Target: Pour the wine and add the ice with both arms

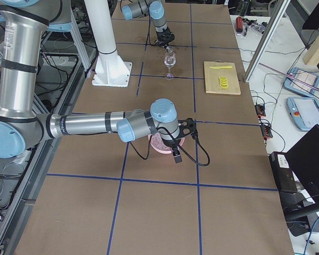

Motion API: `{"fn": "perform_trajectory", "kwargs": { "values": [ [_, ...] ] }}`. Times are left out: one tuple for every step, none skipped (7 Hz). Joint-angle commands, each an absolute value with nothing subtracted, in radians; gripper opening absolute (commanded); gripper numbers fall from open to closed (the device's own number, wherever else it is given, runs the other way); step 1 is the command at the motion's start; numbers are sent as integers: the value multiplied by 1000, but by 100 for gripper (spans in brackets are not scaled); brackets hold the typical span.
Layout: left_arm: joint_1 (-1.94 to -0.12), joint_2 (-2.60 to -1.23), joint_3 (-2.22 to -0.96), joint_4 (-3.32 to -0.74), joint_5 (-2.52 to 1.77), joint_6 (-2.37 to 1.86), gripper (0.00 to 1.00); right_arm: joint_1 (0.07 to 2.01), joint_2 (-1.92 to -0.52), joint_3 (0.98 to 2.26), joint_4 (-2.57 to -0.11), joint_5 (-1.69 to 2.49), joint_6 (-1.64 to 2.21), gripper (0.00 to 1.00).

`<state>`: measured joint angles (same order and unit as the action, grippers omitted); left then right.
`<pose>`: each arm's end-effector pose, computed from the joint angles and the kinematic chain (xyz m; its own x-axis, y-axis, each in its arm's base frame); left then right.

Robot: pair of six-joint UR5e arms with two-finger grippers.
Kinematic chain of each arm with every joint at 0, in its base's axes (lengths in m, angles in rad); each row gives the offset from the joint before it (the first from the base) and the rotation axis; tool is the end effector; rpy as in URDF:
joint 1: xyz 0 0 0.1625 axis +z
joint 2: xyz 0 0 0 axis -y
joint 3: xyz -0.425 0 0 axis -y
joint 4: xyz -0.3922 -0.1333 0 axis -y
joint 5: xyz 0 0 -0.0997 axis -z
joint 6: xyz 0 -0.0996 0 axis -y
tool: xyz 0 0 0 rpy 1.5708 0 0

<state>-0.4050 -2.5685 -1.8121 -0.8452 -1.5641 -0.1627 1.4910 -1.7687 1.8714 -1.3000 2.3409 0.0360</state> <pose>0.5176 -0.3677 0.0599 0.5215 0.8501 -0.0738 -0.7257 0.4874 0.4856 0.0298 -0.4292 0.5692 0.6975 -0.2768 0.6609 0.0491 0.9387 0.3413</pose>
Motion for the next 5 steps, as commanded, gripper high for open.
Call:
{"fn": "perform_trajectory", "kwargs": {
  "values": [
    [-406,-2569,-1816,-845,-1563,-163,0,1491,-1769,1871,-1299,2341,37,100],
    [-407,-2568,-1821,-847,-1563,-163,0,1491,-1769,1871,-1299,2341,35,100],
    [-408,-2568,-1831,-848,-1563,-161,0,1491,-1769,1871,-1299,2341,35,100],
    [-411,-2565,-1867,-848,-1563,-158,0,1491,-1769,1871,-1299,2341,35,100],
    [-413,-2556,-1935,-851,-1568,-153,0,1491,-1769,1873,-1299,2341,35,100]
  ]
}}
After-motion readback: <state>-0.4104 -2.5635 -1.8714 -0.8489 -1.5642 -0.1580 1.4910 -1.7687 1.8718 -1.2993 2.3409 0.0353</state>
